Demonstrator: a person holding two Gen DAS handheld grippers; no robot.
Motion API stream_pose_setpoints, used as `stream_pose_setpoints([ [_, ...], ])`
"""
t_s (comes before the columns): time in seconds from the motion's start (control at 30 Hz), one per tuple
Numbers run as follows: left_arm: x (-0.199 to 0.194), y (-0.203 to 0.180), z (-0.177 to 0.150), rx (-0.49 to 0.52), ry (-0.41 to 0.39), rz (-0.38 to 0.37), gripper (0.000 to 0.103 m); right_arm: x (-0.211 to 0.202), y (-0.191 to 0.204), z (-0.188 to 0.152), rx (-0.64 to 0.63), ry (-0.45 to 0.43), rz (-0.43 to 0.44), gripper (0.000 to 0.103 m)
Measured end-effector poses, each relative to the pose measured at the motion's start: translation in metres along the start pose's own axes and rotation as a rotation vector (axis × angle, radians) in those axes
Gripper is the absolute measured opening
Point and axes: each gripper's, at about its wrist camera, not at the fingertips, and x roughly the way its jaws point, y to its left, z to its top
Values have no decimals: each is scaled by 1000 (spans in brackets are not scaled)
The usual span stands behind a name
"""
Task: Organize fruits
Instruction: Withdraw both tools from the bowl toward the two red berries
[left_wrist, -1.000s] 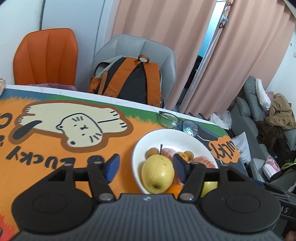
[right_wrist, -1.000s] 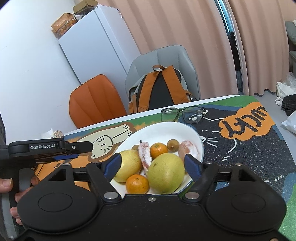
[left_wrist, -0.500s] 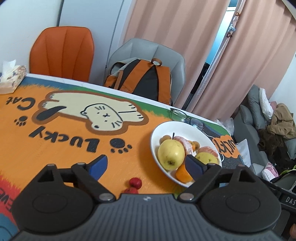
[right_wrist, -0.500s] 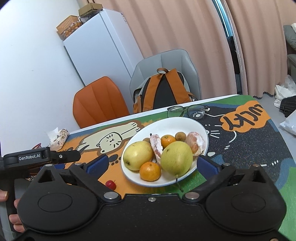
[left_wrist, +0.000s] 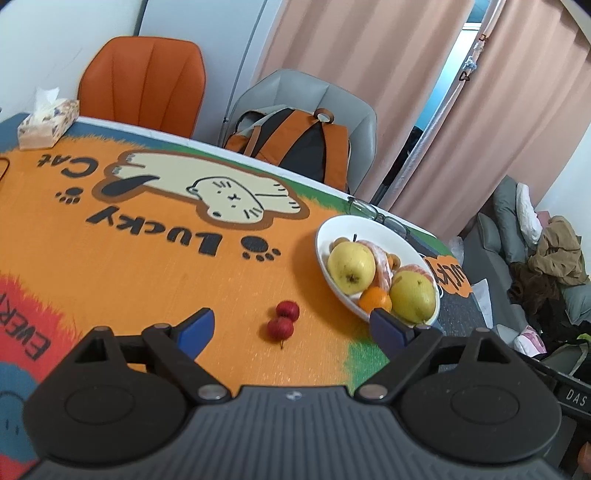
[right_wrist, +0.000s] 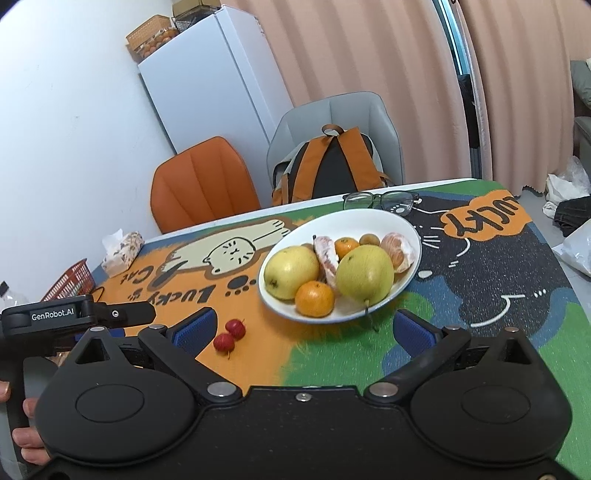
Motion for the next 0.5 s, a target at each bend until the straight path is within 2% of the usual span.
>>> stream_pose_setpoints([
  [0.5,-41,13,-22,7,-19,-10,90,-29,30,-16,-58,1,-4,103],
])
